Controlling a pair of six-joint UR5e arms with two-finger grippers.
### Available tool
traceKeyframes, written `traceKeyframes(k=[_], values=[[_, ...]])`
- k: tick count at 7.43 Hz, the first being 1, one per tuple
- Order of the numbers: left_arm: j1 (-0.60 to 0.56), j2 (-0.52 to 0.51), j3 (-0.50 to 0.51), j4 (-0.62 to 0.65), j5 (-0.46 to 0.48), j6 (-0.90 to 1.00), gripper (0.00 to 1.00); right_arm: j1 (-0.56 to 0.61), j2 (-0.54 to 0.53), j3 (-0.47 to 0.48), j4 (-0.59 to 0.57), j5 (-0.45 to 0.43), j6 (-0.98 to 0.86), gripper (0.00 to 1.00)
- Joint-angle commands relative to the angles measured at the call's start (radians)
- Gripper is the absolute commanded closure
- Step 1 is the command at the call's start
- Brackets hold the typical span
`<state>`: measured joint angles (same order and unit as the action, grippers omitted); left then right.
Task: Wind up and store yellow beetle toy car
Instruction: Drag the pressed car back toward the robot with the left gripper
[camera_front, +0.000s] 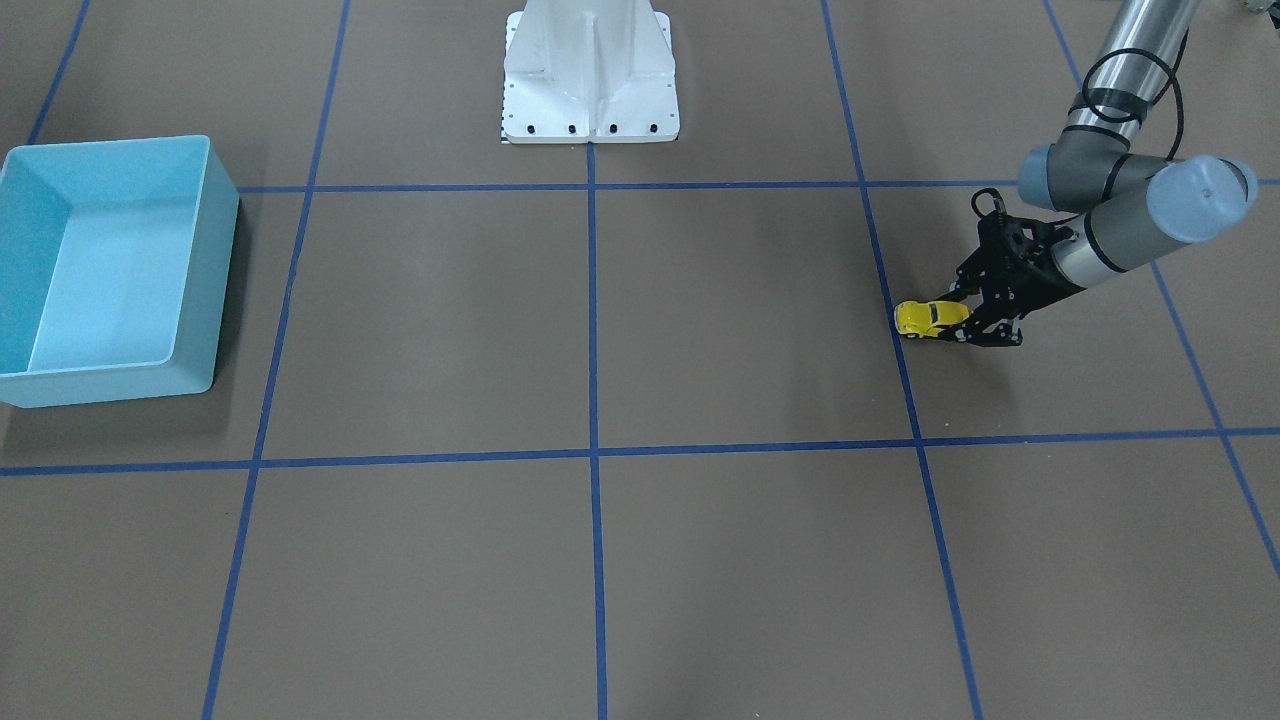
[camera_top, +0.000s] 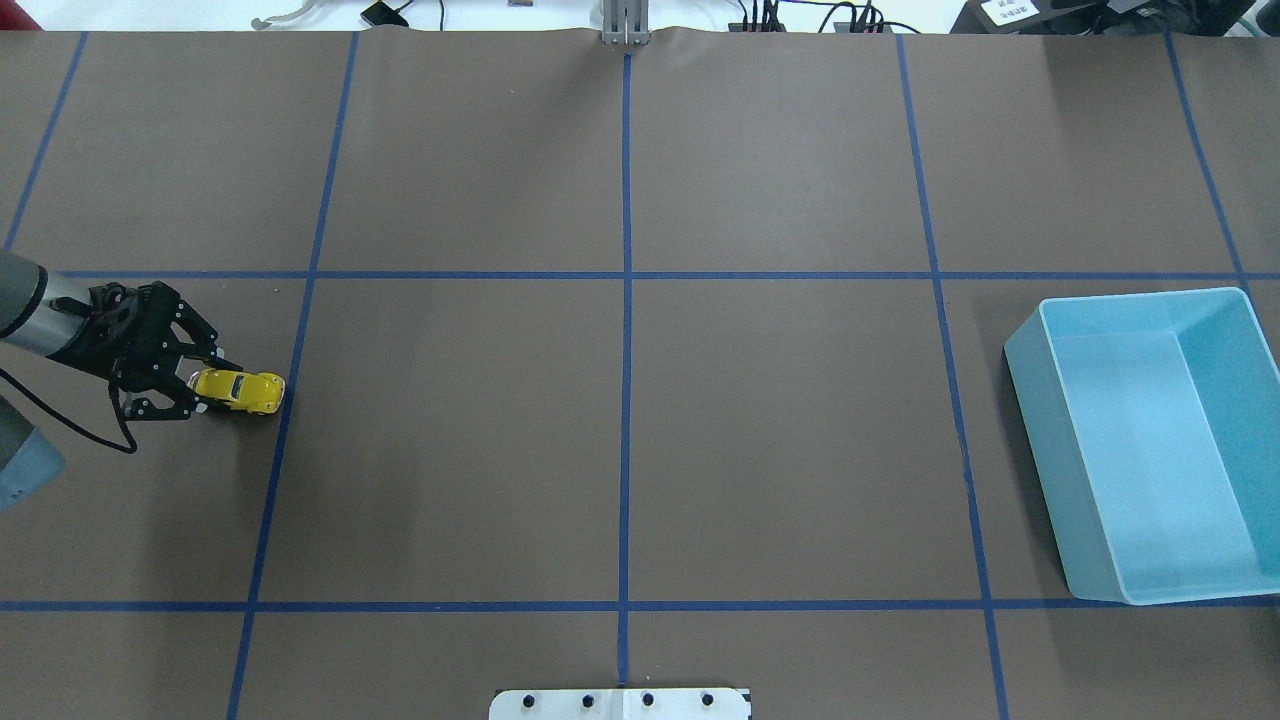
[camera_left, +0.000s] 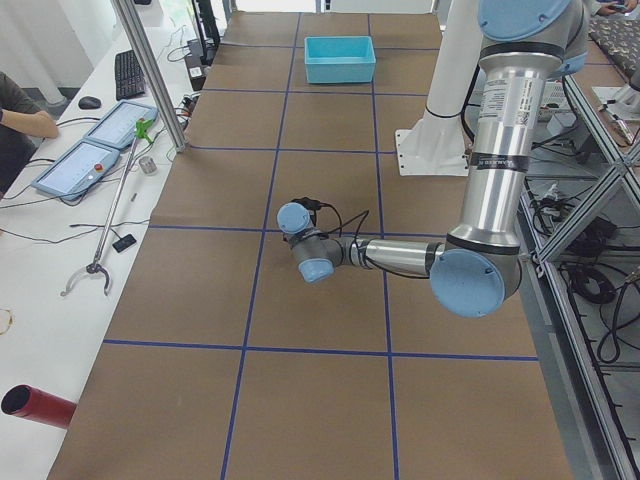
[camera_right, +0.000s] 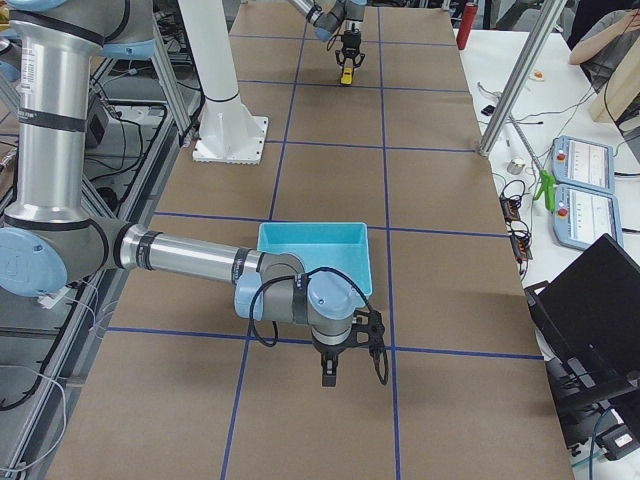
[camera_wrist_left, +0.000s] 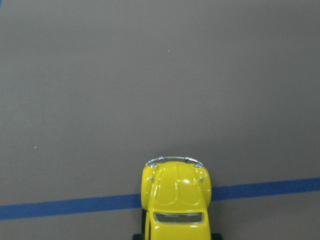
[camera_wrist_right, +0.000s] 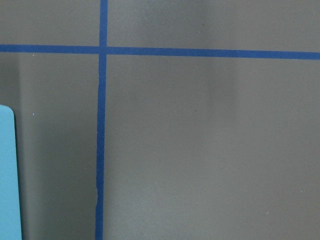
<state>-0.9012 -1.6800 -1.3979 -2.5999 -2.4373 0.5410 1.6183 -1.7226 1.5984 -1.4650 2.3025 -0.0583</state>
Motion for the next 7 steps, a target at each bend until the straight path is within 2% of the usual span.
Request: traceKeyframes(k=[1, 5, 7], values=[[-0.007, 0.011, 0.003, -0.002, 0.0, 0.0, 1.0, 0.0, 0.0, 0.0, 0.0, 0.0, 0.0, 0.0], [-0.047, 0.01, 0.034, -0.012, -0.054, 0.004, 1.0, 0.0, 0.0, 0.0, 0.0, 0.0, -0.002, 0.0], [-0.05, -0.003, 0.033, -0.087, -0.057, -0.007, 1.0, 0.0, 0.0, 0.0, 0.0, 0.0, -0.002, 0.0]])
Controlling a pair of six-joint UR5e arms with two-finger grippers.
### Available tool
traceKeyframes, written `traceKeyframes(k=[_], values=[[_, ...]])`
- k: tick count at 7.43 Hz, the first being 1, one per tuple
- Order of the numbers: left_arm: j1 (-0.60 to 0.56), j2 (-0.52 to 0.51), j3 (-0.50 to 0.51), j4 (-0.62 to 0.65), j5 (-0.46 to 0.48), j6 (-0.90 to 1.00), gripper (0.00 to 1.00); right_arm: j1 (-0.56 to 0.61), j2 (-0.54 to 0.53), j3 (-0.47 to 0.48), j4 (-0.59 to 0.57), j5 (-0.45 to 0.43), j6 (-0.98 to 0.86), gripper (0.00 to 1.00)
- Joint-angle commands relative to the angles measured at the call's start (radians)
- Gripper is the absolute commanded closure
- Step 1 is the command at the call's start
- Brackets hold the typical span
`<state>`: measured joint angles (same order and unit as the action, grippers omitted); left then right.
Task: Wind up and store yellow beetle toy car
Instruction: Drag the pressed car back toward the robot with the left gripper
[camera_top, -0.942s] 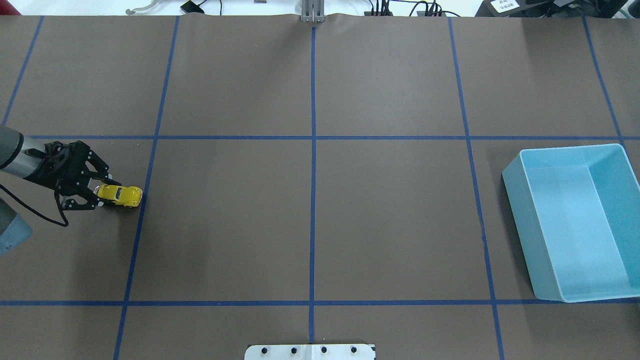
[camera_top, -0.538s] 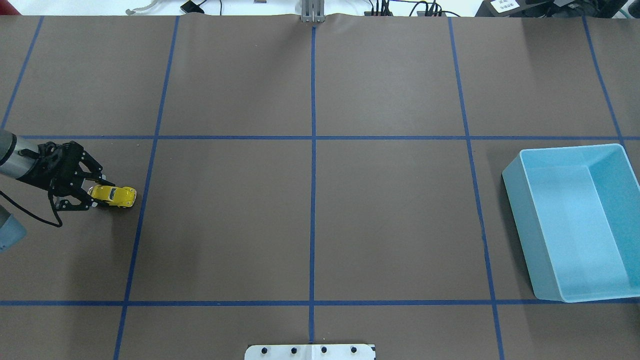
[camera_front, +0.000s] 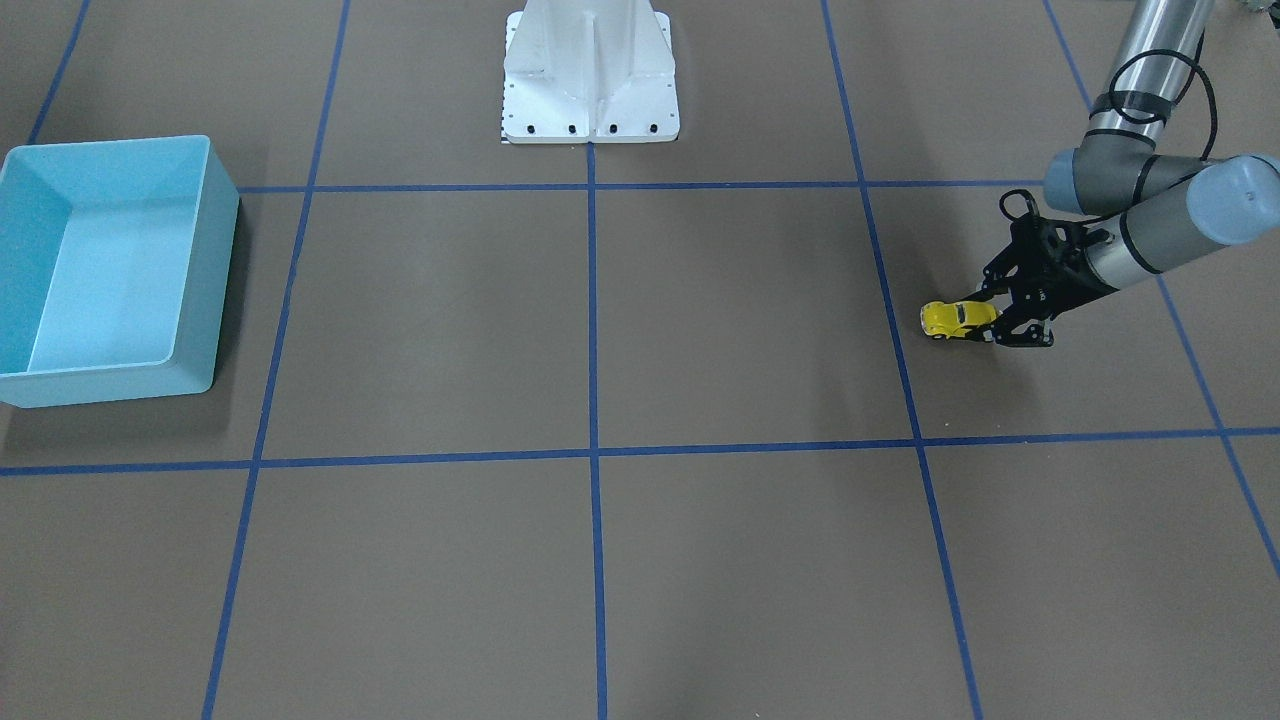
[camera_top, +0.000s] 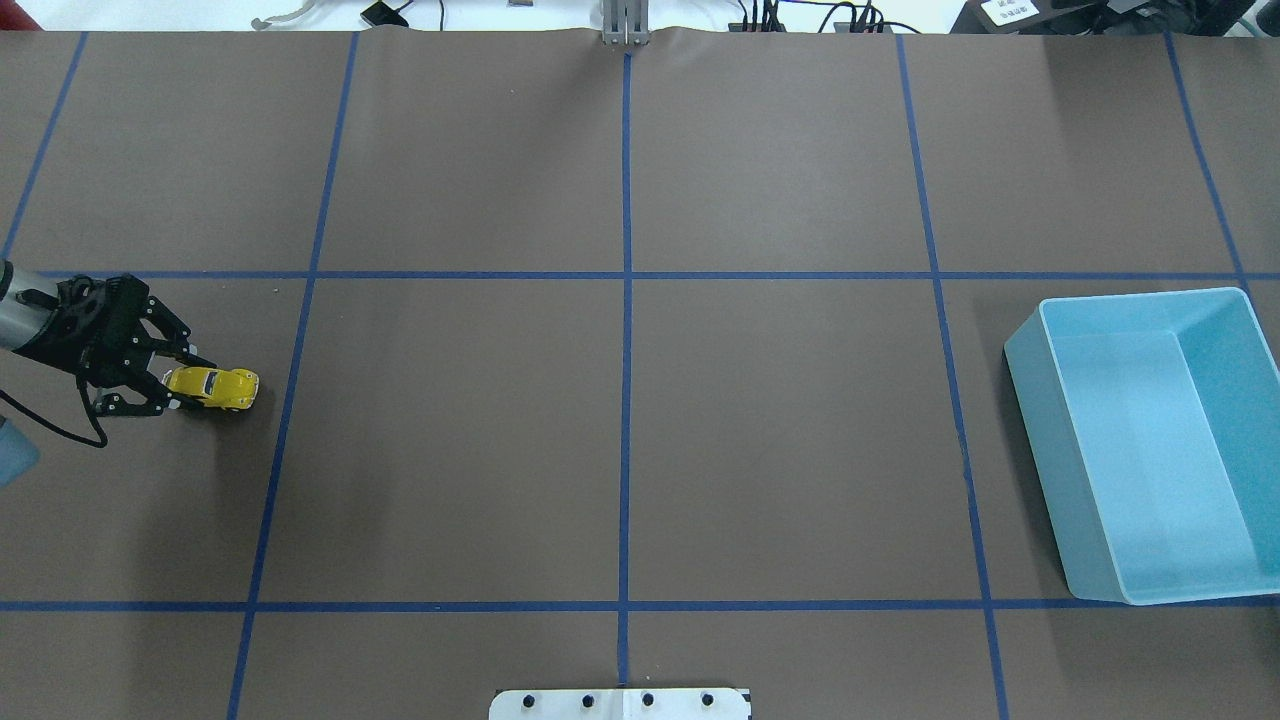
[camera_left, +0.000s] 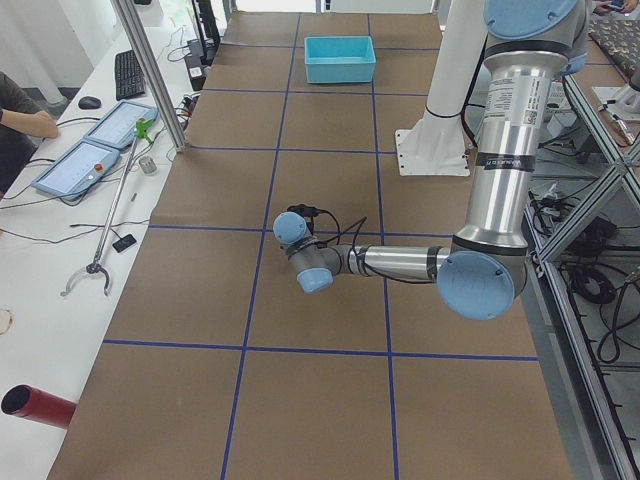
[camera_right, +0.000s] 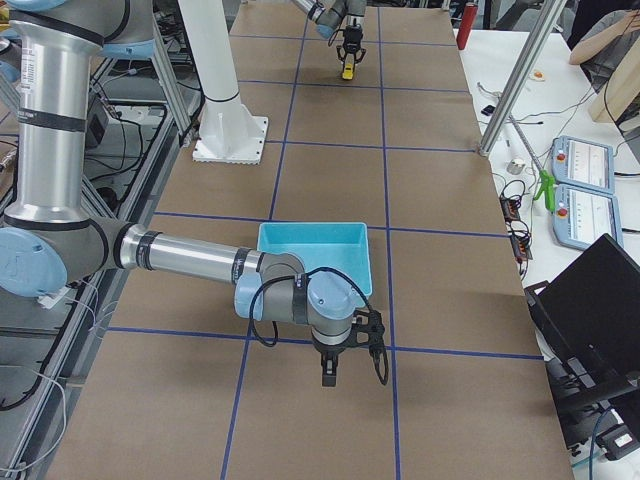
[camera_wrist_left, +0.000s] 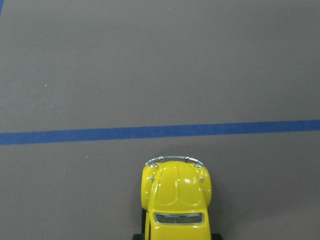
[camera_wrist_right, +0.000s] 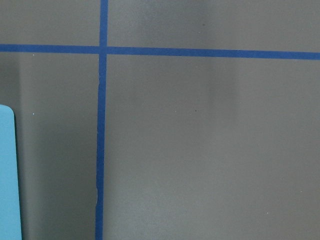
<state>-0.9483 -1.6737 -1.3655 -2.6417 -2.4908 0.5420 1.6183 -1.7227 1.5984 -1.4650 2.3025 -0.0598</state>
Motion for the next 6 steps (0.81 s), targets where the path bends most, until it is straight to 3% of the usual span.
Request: traceKeyframes(k=[1, 5, 6], values=[[-0.003, -0.012, 0.0, -0.079, 0.0, -0.011, 1.0, 0.0, 0.0, 0.0, 0.0, 0.0, 0.0, 0.0], [0.031, -0.021, 0.054, -0.314, 0.108, -0.239, 1.0, 0.0, 0.0, 0.0, 0.0, 0.0, 0.0, 0.0], [0.087, -0.032, 0.054, -0.386, 0.191, -0.348, 1.0, 0.0, 0.0, 0.0, 0.0, 0.0, 0.0, 0.0]])
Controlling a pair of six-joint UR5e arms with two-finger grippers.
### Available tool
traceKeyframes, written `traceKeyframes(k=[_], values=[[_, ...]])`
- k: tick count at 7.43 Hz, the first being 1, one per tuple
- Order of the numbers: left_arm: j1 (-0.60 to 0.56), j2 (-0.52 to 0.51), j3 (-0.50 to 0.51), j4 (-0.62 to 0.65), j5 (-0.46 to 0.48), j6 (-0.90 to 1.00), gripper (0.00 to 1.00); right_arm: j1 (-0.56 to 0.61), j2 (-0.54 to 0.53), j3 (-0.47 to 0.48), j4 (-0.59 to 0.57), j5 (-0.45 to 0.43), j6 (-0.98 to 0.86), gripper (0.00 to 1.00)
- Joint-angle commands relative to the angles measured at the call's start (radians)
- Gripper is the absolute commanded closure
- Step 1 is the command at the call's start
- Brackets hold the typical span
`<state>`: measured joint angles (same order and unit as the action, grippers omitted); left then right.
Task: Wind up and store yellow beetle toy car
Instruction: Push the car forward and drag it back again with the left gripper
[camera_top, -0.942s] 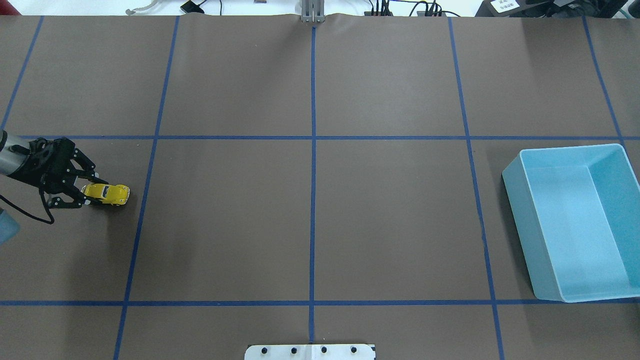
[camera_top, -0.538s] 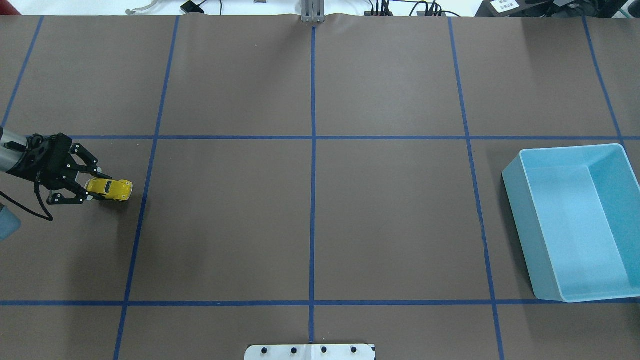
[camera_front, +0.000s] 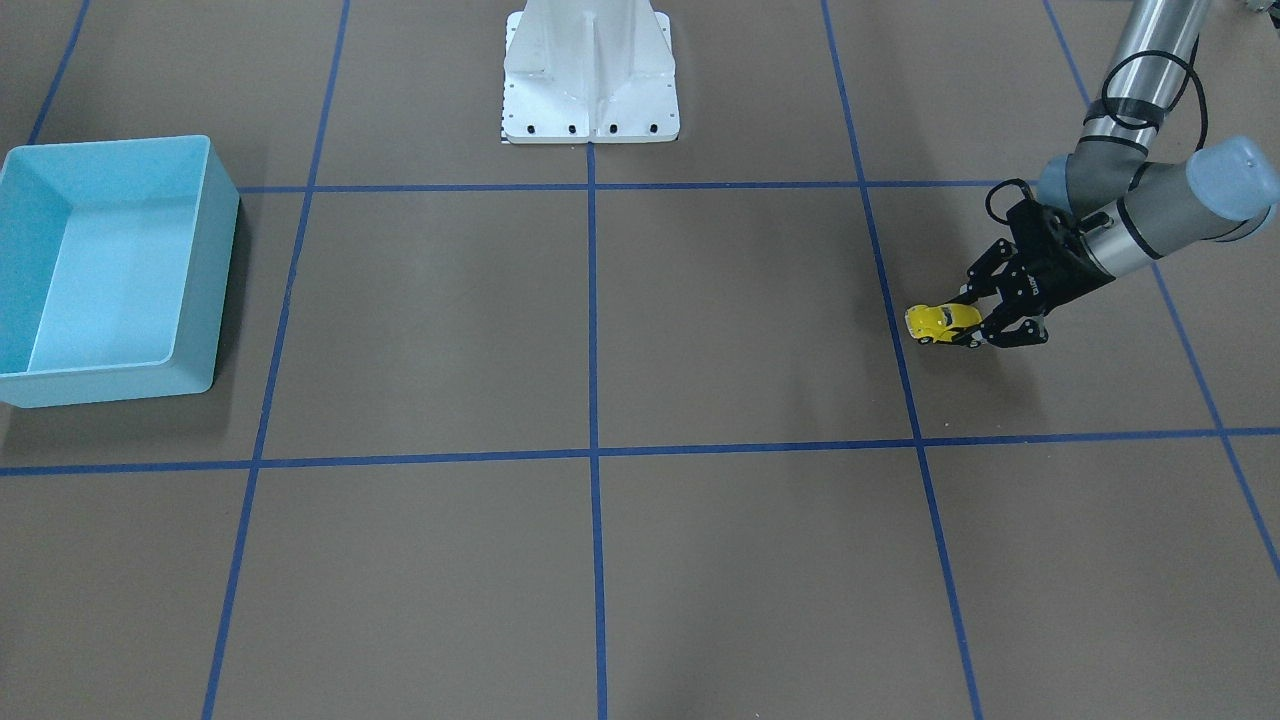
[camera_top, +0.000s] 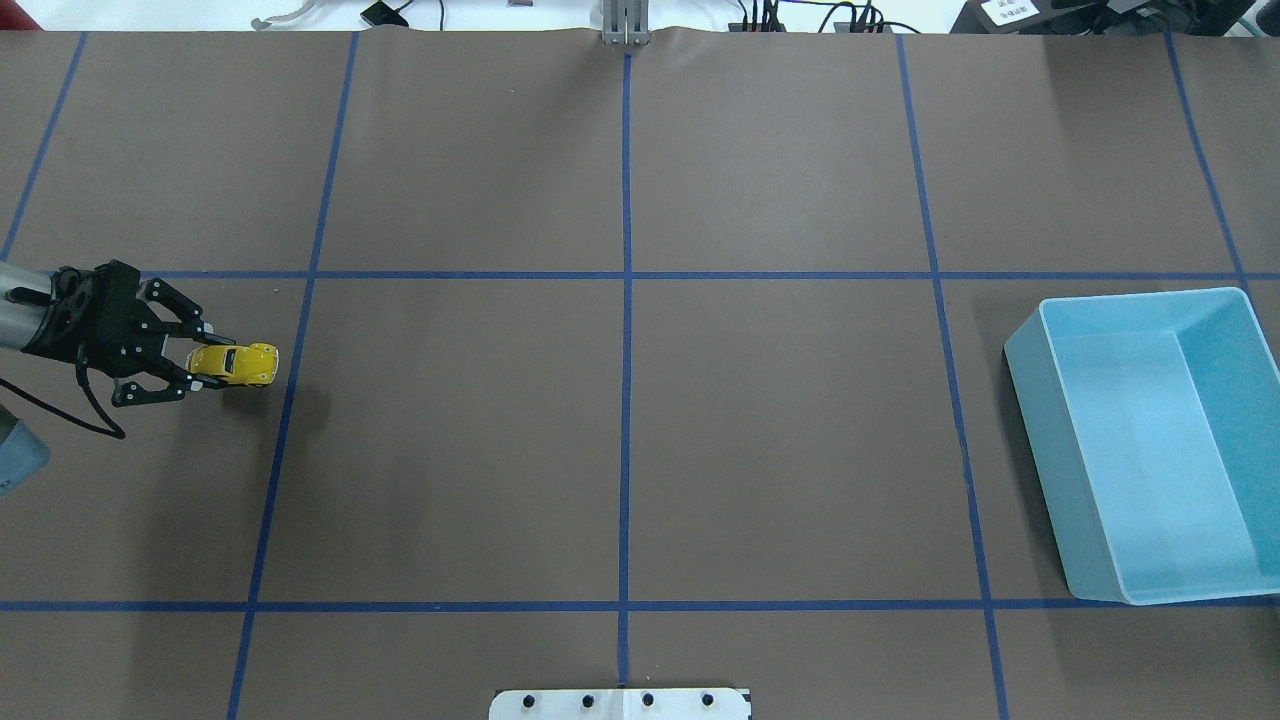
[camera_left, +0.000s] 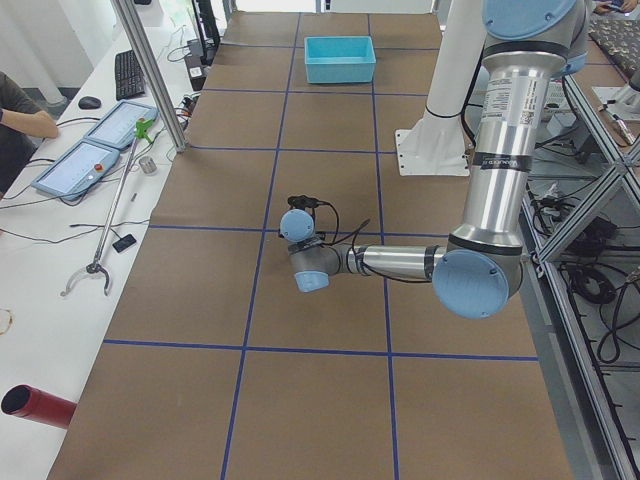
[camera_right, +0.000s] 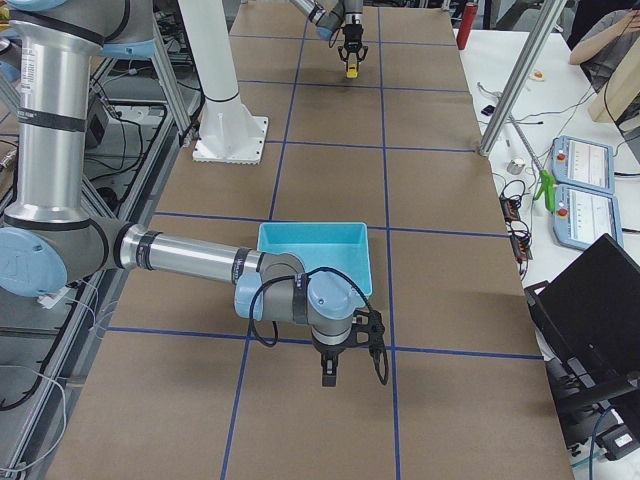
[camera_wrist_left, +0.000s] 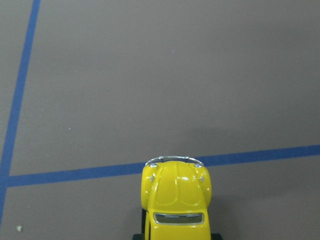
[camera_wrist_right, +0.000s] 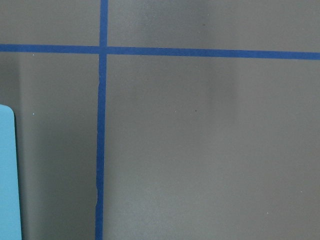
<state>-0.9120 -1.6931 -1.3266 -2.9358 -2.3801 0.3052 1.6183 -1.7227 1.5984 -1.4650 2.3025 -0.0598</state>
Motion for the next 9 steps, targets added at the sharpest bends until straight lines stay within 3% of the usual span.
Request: traceKeyframes(k=[1, 9], values=[[0.102, -0.016, 0.012, -0.123, 0.126, -0.138, 1.0, 0.0, 0.0, 0.002, 0.0, 0.0, 0.0, 0.0], [0.104, -0.037, 0.056, -0.125, -0.01, -0.129, 1.0, 0.0, 0.0, 0.0, 0.0, 0.0, 0.0, 0.0]])
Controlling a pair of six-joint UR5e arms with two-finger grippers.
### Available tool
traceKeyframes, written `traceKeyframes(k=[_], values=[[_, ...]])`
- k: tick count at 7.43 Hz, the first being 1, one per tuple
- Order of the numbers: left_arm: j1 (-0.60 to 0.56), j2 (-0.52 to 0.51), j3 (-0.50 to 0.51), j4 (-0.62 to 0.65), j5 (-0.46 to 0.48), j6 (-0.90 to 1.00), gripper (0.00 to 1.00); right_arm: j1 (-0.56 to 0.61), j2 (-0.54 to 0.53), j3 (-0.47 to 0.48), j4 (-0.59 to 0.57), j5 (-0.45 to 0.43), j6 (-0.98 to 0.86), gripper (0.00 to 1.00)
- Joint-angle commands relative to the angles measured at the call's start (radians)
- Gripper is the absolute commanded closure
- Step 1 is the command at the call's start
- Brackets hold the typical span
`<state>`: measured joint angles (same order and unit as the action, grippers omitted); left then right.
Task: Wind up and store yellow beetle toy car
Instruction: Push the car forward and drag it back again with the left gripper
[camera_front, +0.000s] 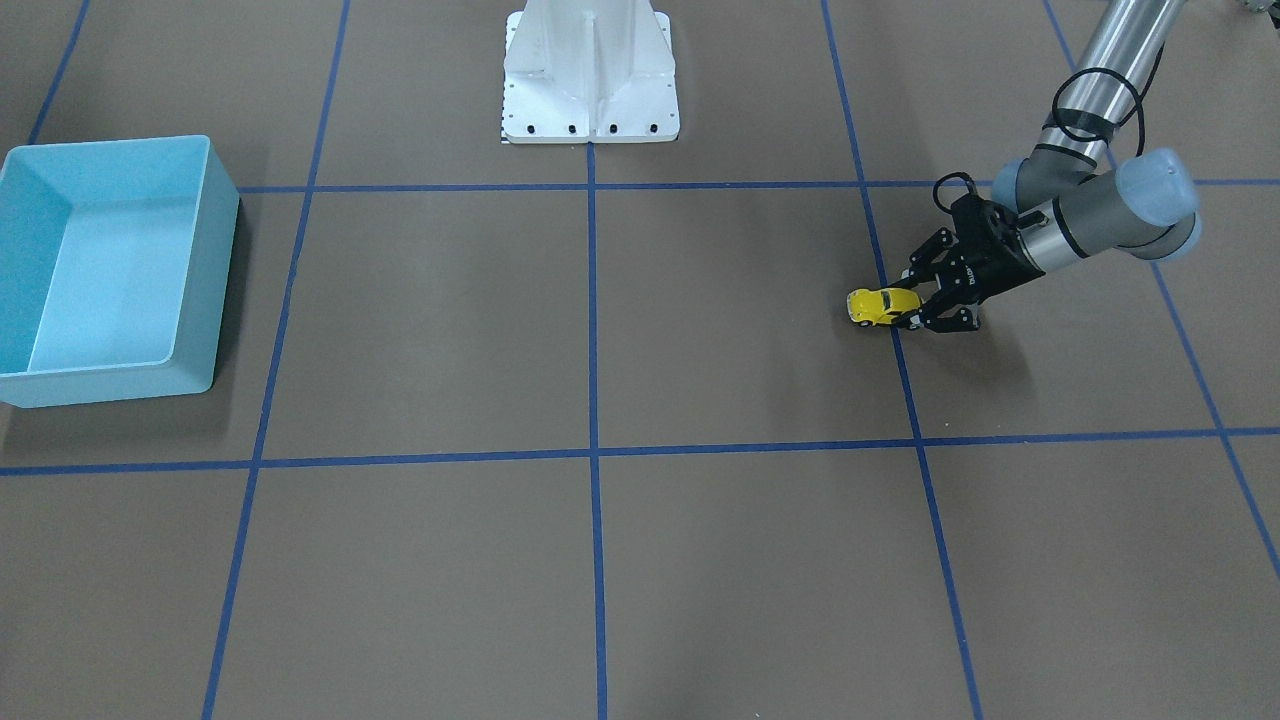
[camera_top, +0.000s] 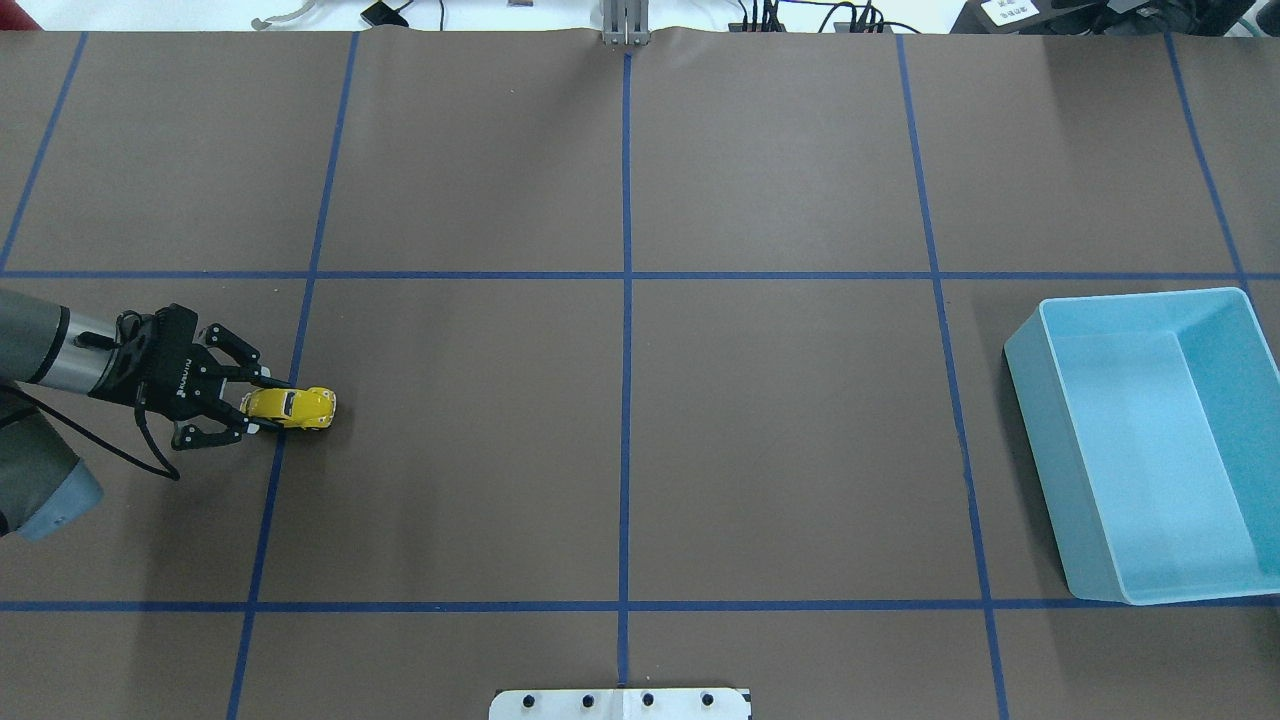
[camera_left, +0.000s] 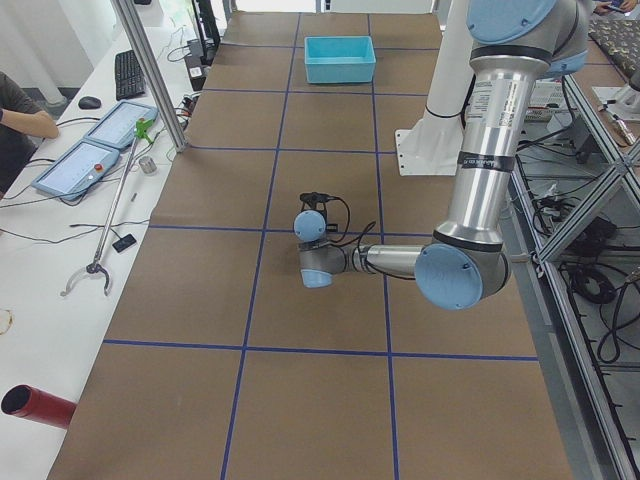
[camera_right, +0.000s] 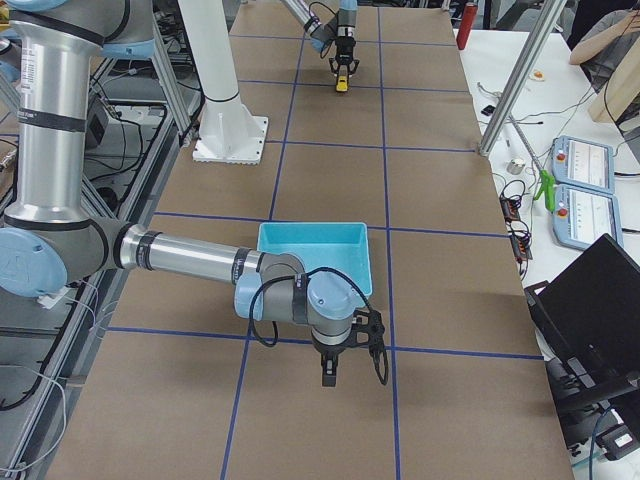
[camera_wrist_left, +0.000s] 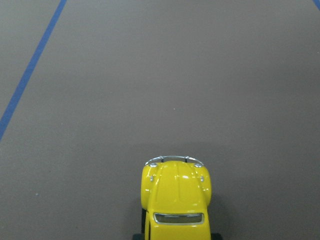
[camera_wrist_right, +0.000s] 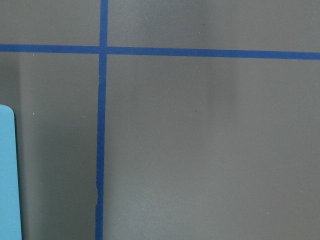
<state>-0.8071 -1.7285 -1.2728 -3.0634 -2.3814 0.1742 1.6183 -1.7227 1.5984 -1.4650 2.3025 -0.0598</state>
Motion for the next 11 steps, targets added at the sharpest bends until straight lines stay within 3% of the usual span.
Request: traceKeyframes(k=[1, 11], values=[[-0.004, 0.003, 0.003, 0.003, -0.012, 0.002, 1.0, 0.0, 0.0, 0.0, 0.0, 0.0, 0.0, 0.0], [-0.031, 0.035, 0.013, 0.003, -0.035, 0.085, 1.0, 0.0, -0.002, 0.0, 0.0, 0.0, 0.0, 0.0]])
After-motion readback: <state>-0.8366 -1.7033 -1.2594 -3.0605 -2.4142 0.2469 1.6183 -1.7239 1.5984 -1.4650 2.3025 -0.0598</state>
